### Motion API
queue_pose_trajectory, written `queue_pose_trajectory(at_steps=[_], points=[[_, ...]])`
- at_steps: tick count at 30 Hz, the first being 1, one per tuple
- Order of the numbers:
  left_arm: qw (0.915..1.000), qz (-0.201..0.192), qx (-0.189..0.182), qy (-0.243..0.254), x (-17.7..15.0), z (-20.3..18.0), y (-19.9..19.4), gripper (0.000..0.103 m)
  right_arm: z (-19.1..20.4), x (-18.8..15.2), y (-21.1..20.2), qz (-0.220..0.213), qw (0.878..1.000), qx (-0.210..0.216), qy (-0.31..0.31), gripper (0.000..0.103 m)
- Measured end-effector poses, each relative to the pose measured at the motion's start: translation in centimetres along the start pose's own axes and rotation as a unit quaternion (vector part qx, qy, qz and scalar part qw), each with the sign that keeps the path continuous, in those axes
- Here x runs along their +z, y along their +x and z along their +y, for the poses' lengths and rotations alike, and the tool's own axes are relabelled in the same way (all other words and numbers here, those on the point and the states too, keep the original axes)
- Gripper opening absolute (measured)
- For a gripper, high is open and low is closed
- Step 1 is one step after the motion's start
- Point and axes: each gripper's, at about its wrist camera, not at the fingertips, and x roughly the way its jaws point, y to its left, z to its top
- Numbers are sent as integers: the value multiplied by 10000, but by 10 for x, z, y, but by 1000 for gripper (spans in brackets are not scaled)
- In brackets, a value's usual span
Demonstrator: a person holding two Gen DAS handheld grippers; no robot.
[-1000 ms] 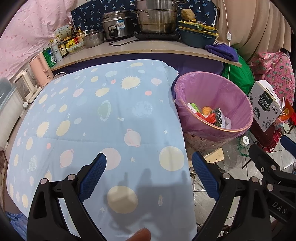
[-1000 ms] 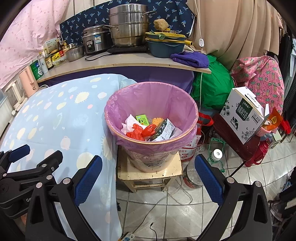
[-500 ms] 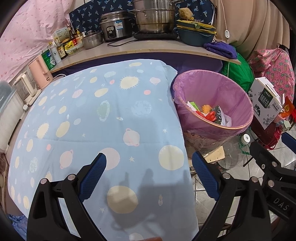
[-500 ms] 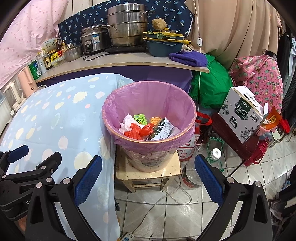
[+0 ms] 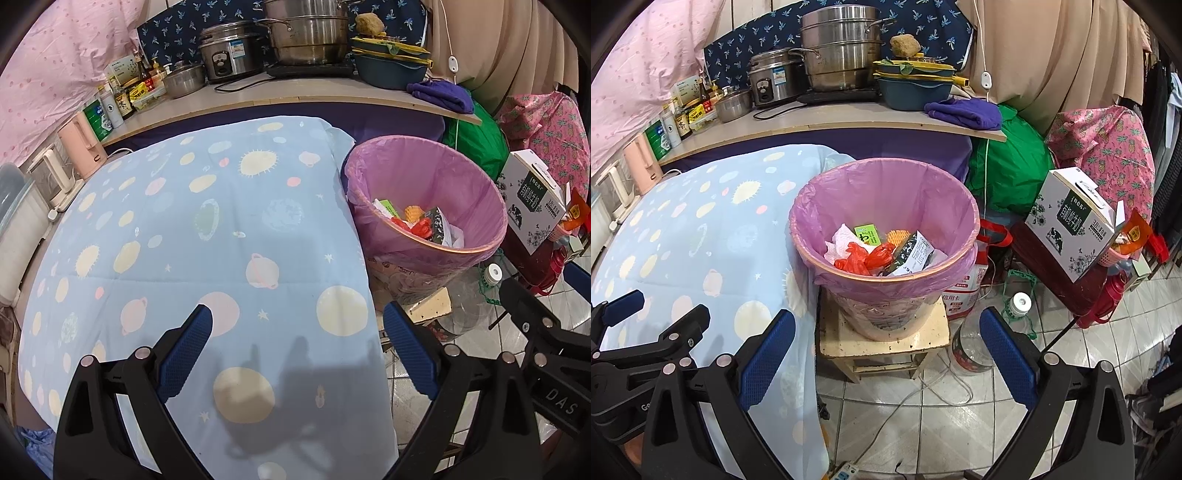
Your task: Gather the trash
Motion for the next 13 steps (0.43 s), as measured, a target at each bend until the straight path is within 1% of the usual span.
queue_pose_trajectory(at_steps=[13], points=[[10000,-5,-51,24,-1,-2,2,89,-1,-1,0,-12,10000,-16,31,96]])
